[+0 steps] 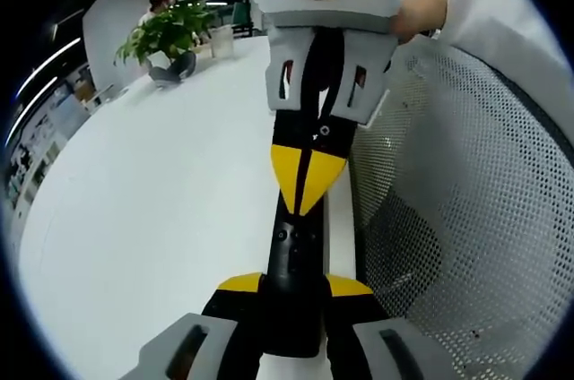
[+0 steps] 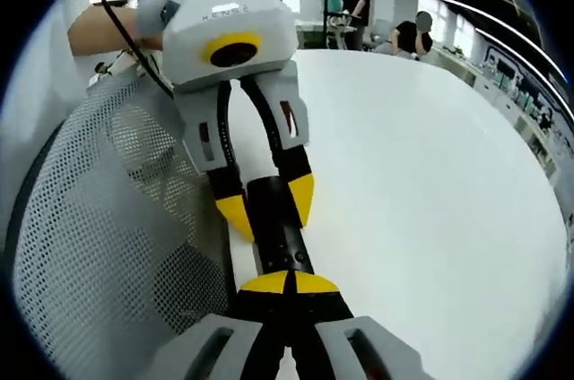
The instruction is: Press the specified remote control buttons in sequence, fully releasing each button before pressing the next.
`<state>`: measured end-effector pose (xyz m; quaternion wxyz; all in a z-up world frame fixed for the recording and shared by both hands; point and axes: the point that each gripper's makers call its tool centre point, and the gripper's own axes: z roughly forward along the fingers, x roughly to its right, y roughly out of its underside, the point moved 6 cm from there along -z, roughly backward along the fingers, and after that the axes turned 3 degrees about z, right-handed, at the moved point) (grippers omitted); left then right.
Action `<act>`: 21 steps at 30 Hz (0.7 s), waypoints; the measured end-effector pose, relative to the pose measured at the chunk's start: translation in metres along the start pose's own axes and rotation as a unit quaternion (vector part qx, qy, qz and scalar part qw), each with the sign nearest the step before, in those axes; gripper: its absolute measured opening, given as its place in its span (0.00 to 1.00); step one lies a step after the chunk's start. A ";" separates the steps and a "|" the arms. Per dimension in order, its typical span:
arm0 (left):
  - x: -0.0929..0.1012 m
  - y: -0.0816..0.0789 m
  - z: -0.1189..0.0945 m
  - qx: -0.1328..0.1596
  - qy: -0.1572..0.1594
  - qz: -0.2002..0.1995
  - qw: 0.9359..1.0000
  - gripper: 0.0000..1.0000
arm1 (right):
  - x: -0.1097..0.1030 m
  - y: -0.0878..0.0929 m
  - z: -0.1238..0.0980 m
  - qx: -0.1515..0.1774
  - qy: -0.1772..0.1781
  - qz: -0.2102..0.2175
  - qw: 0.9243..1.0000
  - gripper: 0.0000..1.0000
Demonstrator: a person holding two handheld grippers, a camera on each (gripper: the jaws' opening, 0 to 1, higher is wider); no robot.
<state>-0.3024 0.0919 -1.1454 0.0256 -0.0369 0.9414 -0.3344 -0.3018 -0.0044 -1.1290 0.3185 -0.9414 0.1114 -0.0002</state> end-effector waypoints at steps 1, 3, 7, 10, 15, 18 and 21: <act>0.000 0.000 0.000 0.001 0.000 -0.001 1.000 0.23 | 0.001 0.001 0.002 -0.014 0.001 -0.009 1.000 0.00; 0.000 0.000 0.000 0.001 0.000 -0.001 1.000 0.23 | 0.001 0.002 0.005 -0.019 0.005 -0.020 1.000 0.00; 0.000 0.000 0.000 0.000 0.000 -0.001 1.000 0.23 | 0.000 0.001 0.005 -0.035 0.004 -0.051 0.998 0.00; 0.000 0.000 0.000 -0.001 0.001 0.001 1.000 0.23 | -0.001 0.000 0.006 -0.040 0.014 -0.055 0.998 0.00; 0.000 0.000 0.000 0.000 -0.001 -0.004 1.000 0.23 | -0.004 0.001 0.006 -0.034 0.043 -0.037 0.998 0.00; 0.000 0.000 0.000 0.002 0.000 -0.003 1.000 0.23 | -0.002 0.002 0.004 -0.026 0.039 -0.031 0.998 0.00; 0.000 0.000 0.001 0.001 0.000 -0.002 1.000 0.23 | -0.011 -0.002 0.006 0.001 -0.001 0.005 1.000 0.00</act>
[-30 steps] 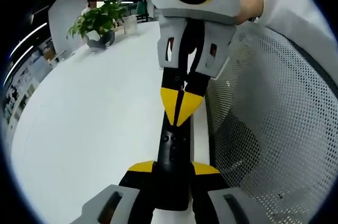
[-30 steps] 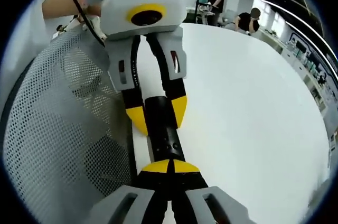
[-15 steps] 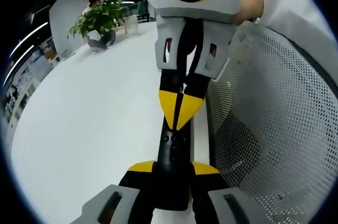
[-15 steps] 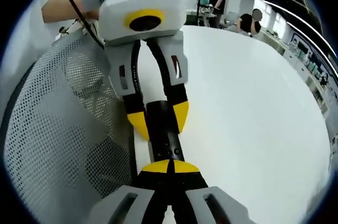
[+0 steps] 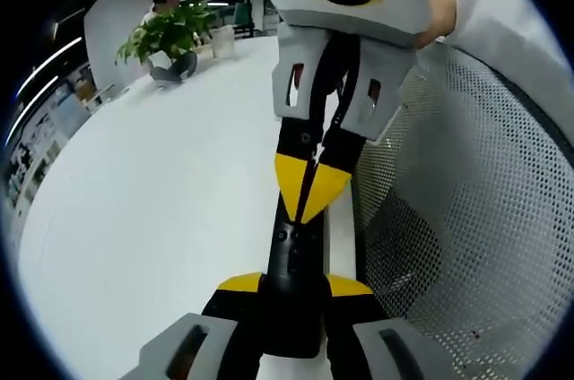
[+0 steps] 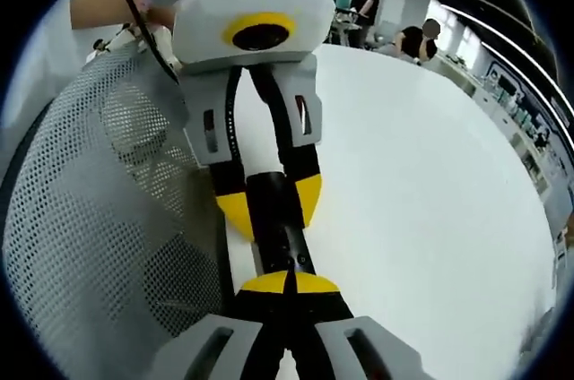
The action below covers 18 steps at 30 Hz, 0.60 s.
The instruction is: Press the specified remote control buttons in sequence, fully releasing each button before pressing the next.
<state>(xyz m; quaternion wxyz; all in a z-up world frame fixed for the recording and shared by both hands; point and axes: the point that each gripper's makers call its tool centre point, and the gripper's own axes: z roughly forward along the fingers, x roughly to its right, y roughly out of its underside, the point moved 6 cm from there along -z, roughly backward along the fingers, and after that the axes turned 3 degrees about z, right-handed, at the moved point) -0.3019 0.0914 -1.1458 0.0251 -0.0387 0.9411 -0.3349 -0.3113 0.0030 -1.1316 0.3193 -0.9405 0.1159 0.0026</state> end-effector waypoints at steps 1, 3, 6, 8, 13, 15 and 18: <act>0.000 0.000 0.000 0.001 0.000 0.000 1.000 0.23 | -0.002 -0.001 0.000 0.004 -0.004 0.003 1.000 0.00; 0.000 0.001 0.000 0.004 -0.001 -0.002 1.000 0.23 | -0.004 0.001 0.002 -0.019 -0.001 -0.025 1.000 0.00; 0.000 0.000 0.000 0.004 -0.001 -0.002 1.000 0.23 | -0.006 0.000 0.004 -0.016 -0.002 -0.028 0.999 0.00; 0.000 0.000 0.000 0.003 0.001 -0.001 1.000 0.23 | -0.007 -0.002 0.006 -0.025 -0.002 -0.040 0.999 0.00; 0.000 0.000 0.000 0.001 0.004 0.001 1.000 0.23 | -0.010 -0.003 0.009 -0.050 0.002 -0.083 0.995 0.00; 0.000 0.000 0.000 0.000 0.004 0.002 1.000 0.23 | -0.010 -0.002 0.008 -0.046 0.005 -0.078 0.996 0.00; 0.000 0.000 0.000 0.000 0.005 0.003 1.000 0.23 | -0.007 -0.002 0.008 -0.040 0.000 -0.064 0.997 0.00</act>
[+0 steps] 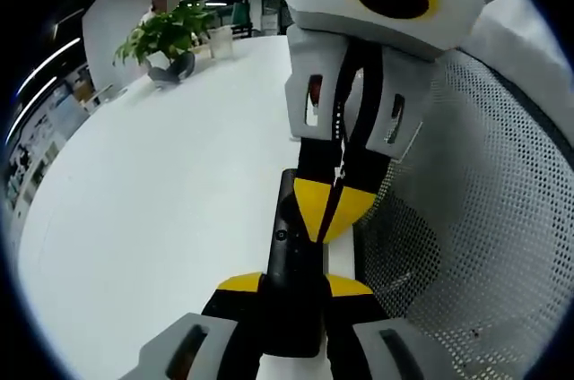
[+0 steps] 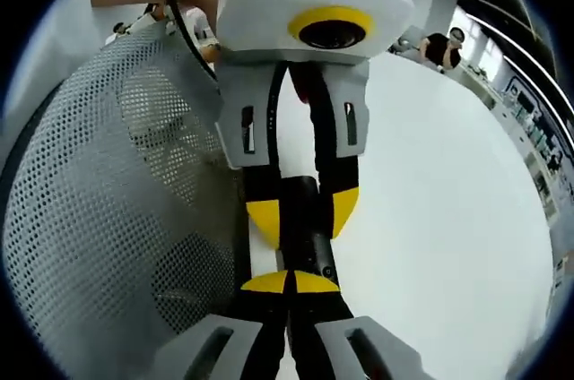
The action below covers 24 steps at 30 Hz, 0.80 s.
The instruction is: Press the specified remote control buttons in sequence, fully releasing each button before pressing the next.
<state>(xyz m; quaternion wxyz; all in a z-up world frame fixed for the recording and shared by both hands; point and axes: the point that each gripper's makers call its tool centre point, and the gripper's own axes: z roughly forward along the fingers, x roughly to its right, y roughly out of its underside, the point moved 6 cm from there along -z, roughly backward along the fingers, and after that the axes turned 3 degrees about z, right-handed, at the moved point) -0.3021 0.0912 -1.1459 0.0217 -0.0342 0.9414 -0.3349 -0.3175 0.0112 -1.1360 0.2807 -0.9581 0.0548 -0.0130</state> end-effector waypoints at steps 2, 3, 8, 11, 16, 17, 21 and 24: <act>0.000 0.000 0.000 -0.001 0.001 0.002 1.000 0.23 | 0.001 0.000 0.000 0.004 -0.003 0.007 1.000 0.00; 0.000 0.000 0.000 -0.002 0.001 0.004 1.000 0.23 | 0.001 0.001 -0.001 0.010 -0.008 0.015 1.000 0.00; 0.000 0.000 0.000 -0.001 0.003 0.006 1.000 0.23 | 0.006 0.003 -0.005 0.025 -0.029 0.060 0.997 0.00; 0.000 -0.001 0.000 -0.002 0.004 0.008 1.000 0.23 | 0.013 0.002 -0.008 0.026 -0.011 0.049 0.998 0.00; 0.000 -0.001 0.000 -0.002 0.004 0.008 1.000 0.23 | 0.015 0.000 -0.004 0.016 -0.022 0.041 0.999 0.00; 0.000 -0.001 0.000 -0.002 0.005 0.008 1.000 0.23 | 0.013 0.000 -0.003 0.013 -0.022 0.036 0.999 0.00; 0.000 -0.001 0.000 -0.001 0.004 0.008 1.000 0.23 | 0.015 0.000 -0.004 0.011 -0.013 0.016 1.000 0.00; 0.000 0.000 0.000 -0.001 0.006 0.010 1.000 0.23 | 0.015 -0.002 -0.003 0.004 -0.010 0.008 1.000 0.00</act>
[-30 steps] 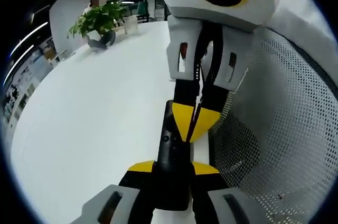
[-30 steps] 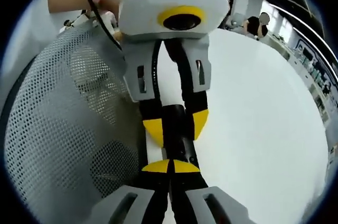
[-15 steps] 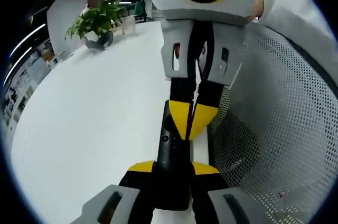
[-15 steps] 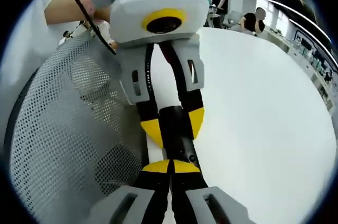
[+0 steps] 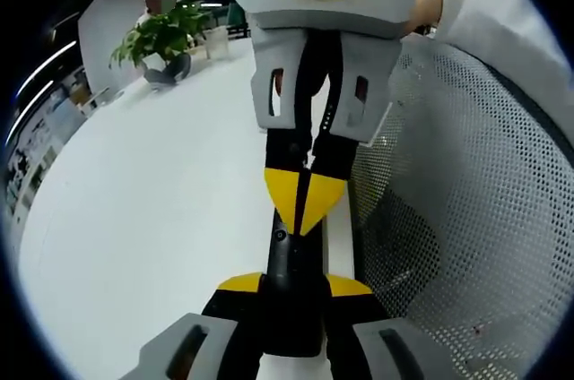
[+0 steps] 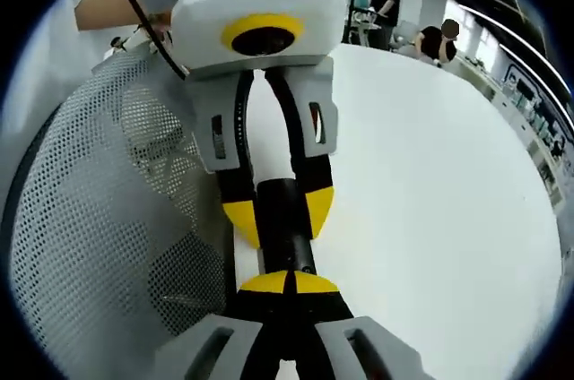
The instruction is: Press the specified remote control buttons in sequence, fully releasing each button before pressing the next.
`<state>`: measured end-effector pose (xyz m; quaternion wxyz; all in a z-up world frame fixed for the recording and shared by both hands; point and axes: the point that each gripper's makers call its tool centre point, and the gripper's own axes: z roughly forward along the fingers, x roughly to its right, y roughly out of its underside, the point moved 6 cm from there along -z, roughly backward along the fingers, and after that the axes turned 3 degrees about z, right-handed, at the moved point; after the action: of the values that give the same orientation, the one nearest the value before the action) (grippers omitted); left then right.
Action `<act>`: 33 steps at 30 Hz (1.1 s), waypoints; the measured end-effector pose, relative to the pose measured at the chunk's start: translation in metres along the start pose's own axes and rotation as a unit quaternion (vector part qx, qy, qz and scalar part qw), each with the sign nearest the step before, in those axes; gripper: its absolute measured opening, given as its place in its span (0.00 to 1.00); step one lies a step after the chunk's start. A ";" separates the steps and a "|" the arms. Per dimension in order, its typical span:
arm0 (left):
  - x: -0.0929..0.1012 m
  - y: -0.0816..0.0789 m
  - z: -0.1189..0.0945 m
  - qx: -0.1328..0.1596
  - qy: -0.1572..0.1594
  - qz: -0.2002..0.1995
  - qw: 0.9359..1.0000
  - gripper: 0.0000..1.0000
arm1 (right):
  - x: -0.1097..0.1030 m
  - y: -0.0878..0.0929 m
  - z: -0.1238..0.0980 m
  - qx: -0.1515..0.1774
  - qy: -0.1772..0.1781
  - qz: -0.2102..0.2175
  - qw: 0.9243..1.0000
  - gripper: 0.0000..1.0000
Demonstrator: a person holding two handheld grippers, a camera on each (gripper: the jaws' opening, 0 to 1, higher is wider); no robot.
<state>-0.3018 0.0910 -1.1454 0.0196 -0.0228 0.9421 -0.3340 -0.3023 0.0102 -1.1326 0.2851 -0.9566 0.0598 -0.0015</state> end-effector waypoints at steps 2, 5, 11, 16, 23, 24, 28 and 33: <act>0.000 0.000 0.000 -0.001 0.001 0.001 1.000 0.23 | 0.000 -0.001 0.001 -0.002 0.009 -0.006 1.000 0.00; -0.001 0.000 0.000 -0.001 0.003 0.004 1.000 0.23 | 0.000 -0.005 0.004 -0.011 0.014 -0.017 1.000 0.00; -0.001 0.000 0.000 -0.005 0.008 0.011 1.000 0.23 | 0.002 -0.002 0.002 -0.012 0.010 -0.009 1.000 0.00; -0.001 0.001 0.000 0.000 0.007 0.007 1.000 0.23 | 0.004 0.001 -0.002 -0.004 -0.024 0.045 0.999 0.00; -0.001 0.000 0.000 -0.001 0.008 0.008 1.000 0.23 | 0.003 0.003 -0.002 -0.011 -0.028 -0.001 1.000 0.00; -0.001 0.001 0.000 -0.001 0.008 0.007 1.000 0.23 | 0.002 0.002 -0.002 -0.011 -0.030 -0.005 0.999 0.00; -0.001 0.000 0.000 -0.002 0.008 0.008 1.000 0.23 | 0.001 0.000 -0.001 -0.024 -0.027 -0.059 0.998 0.00; -0.001 0.000 0.000 -0.004 0.008 0.008 1.000 0.23 | -0.002 -0.002 0.001 -0.046 -0.009 -0.115 0.992 0.00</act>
<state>-0.3009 0.0913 -1.1456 0.0149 -0.0123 0.9436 -0.3306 -0.3035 0.0132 -1.1324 0.2395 -0.9691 -0.0535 -0.0233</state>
